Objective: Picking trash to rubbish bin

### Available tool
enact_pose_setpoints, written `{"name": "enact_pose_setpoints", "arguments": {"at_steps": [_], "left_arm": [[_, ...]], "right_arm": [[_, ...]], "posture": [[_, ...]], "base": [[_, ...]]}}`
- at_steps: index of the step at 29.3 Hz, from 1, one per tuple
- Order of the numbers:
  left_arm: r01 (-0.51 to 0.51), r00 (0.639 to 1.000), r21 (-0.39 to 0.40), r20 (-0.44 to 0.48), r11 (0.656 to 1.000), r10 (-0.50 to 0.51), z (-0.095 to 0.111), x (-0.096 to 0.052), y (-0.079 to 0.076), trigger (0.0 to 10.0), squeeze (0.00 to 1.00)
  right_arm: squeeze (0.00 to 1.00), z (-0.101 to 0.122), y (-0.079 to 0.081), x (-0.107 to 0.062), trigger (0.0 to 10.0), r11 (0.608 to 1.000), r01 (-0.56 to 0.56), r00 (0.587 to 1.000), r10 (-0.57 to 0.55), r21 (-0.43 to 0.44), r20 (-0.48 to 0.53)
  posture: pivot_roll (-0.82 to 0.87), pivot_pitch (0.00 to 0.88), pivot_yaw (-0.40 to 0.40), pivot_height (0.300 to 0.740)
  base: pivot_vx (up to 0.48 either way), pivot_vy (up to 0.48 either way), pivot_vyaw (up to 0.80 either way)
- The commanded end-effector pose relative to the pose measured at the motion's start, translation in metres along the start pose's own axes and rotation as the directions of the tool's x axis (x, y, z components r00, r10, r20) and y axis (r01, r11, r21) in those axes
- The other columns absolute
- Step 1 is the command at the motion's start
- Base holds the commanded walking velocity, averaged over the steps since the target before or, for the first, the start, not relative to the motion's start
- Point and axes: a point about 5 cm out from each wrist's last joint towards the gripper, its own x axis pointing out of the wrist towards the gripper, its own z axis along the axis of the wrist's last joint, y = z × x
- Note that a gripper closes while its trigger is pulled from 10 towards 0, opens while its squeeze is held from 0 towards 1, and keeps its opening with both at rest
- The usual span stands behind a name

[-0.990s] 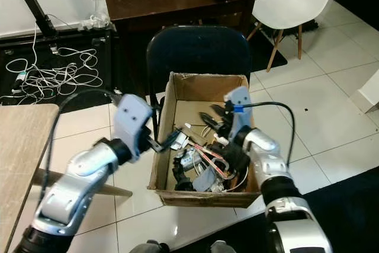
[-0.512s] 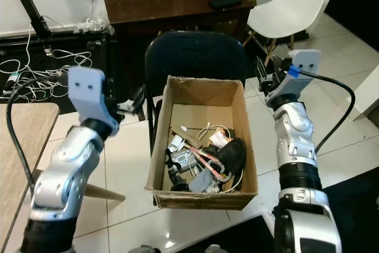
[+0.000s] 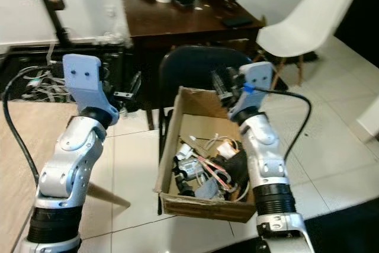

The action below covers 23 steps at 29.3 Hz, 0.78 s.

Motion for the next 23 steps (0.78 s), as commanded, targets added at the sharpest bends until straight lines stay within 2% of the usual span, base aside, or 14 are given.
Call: {"name": "enact_pose_setpoints", "arguments": {"at_steps": [1, 4, 7, 10, 14, 23], "left_arm": [[-0.006, 1.0, 0.026, -0.003, 1.0, 0.006, 0.001, -0.002, 0.002, 10.0, 0.0], [-0.008, 1.0, 0.034, 0.003, 0.999, 0.008, 0.003, -0.004, 0.0, 10.0, 0.0], [-0.006, 1.0, 0.036, 0.005, 0.999, 0.006, 0.004, -0.005, -0.001, 10.0, 0.0], [0.007, 1.0, 0.023, -0.004, 1.0, -0.007, 0.005, -0.009, -0.006, 10.0, 0.0], [0.022, 1.0, 0.027, -0.008, 0.999, -0.022, 0.005, -0.011, -0.011, 10.0, 0.0], [0.035, 0.999, 0.032, -0.022, 0.999, -0.034, 0.004, -0.011, -0.013, 10.0, 0.0]], "right_arm": [[0.0, -0.002, 0.001, -0.003, 10.0, 1.0, 0.001, 1.0, -0.001, 0.004, -0.013], [0.0, -0.004, 0.014, 0.0, 10.0, 0.999, -0.038, 0.999, 0.038, 0.021, -0.016], [0.0, -0.004, 0.015, 0.001, 10.0, 0.999, -0.043, 0.999, 0.044, 0.023, -0.016], [0.0, -0.002, 0.024, 0.003, 10.0, 0.997, -0.062, 0.998, 0.063, 0.039, -0.012], [0.0, -0.001, 0.026, 0.003, 10.0, 0.997, -0.055, 0.998, 0.055, 0.051, -0.011], [0.0, -0.001, 0.029, 0.0, 10.0, 0.997, -0.041, 0.999, 0.042, 0.069, -0.016]], "posture": [[0.19, 0.019, -0.053, 0.74], [0.22, 0.021, -0.064, 0.74], [0.22, 0.021, -0.064, 0.74], [0.23, 0.024, -0.066, 0.74], [0.23, 0.024, -0.066, 0.74], [0.22, 0.027, -0.054, 0.74]], "base": [[0.0, 0.0, 0.8], [0.0, 0.0, 0.8], [0.0, 0.0, 0.8], [0.0, 0.0, 0.8], [0.0, 0.0, 0.8], [0.0, 0.0, 0.8]]}}
